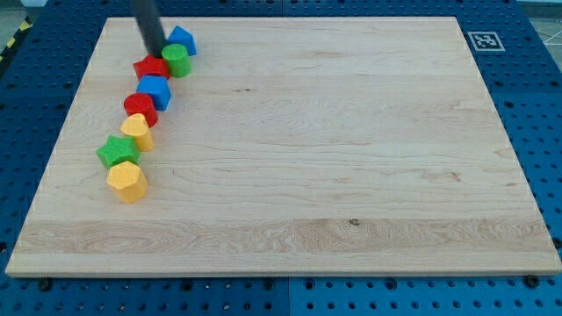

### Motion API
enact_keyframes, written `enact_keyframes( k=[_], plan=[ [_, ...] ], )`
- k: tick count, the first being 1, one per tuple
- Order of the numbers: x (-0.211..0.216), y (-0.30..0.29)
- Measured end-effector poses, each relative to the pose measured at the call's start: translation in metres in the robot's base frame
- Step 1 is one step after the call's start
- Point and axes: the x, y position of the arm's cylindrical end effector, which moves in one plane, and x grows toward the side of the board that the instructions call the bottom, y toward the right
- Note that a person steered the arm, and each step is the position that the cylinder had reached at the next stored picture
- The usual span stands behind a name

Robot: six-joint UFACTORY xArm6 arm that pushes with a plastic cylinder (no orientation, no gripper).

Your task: Move the blue triangle to the top center

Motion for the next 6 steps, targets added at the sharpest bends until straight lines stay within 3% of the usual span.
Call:
enact_keyframes(
  k=[4, 6],
  plan=[
    [-0.024, -0.015],
    [-0.028, 0.064]
  ],
)
